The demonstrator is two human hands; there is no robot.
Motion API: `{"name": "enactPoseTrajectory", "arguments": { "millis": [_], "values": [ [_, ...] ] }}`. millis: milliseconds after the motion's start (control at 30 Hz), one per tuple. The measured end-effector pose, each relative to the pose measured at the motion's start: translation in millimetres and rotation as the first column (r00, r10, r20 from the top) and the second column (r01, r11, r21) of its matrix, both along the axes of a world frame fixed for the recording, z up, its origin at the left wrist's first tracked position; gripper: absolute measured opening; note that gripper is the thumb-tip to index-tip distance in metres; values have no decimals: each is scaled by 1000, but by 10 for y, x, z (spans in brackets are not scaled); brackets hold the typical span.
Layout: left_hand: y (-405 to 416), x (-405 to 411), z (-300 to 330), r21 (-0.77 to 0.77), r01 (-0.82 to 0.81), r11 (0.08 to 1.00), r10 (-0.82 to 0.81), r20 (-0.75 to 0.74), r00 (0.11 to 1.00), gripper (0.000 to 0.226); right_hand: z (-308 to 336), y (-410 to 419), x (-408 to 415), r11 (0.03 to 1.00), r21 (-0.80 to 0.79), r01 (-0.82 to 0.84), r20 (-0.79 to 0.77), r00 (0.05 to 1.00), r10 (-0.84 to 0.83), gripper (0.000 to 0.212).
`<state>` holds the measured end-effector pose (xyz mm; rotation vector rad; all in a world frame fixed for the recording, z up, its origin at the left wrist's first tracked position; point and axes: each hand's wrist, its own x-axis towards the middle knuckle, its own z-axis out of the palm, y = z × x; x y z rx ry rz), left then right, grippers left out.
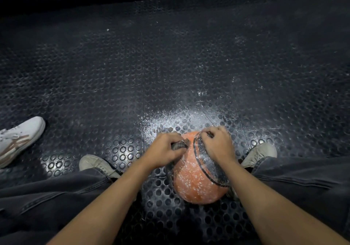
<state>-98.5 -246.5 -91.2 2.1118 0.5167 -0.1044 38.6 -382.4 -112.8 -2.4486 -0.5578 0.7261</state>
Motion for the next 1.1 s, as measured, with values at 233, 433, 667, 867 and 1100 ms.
{"name": "enactPoseTrajectory", "arguments": {
  "millis": [233,433,667,867,1100],
  "values": [
    [-38,76,-49,147,-8,989,17,-61,998,12,-48,-72,-95,999,16,-45,35,998,45,20],
    [-125,-23,67,-83,146,986,-149,-31,988,13,-14,-101,-71,998,-24,-65,68,995,66,22],
    [-71,28,14,150,79,986,-76,-25,997,15,-56,65,-233,994,-98,48,77,996,-40,24],
    [-145,73,24,142,88,986,-82,-52,995,14,-28,-9,-167,997,-75,-32,79,996,38,29],
    [-214,-13,-6,149,144,978,-141,-27,990,23,13,-36,-129,996,-93,-12,69,997,18,27]
  ]
}}
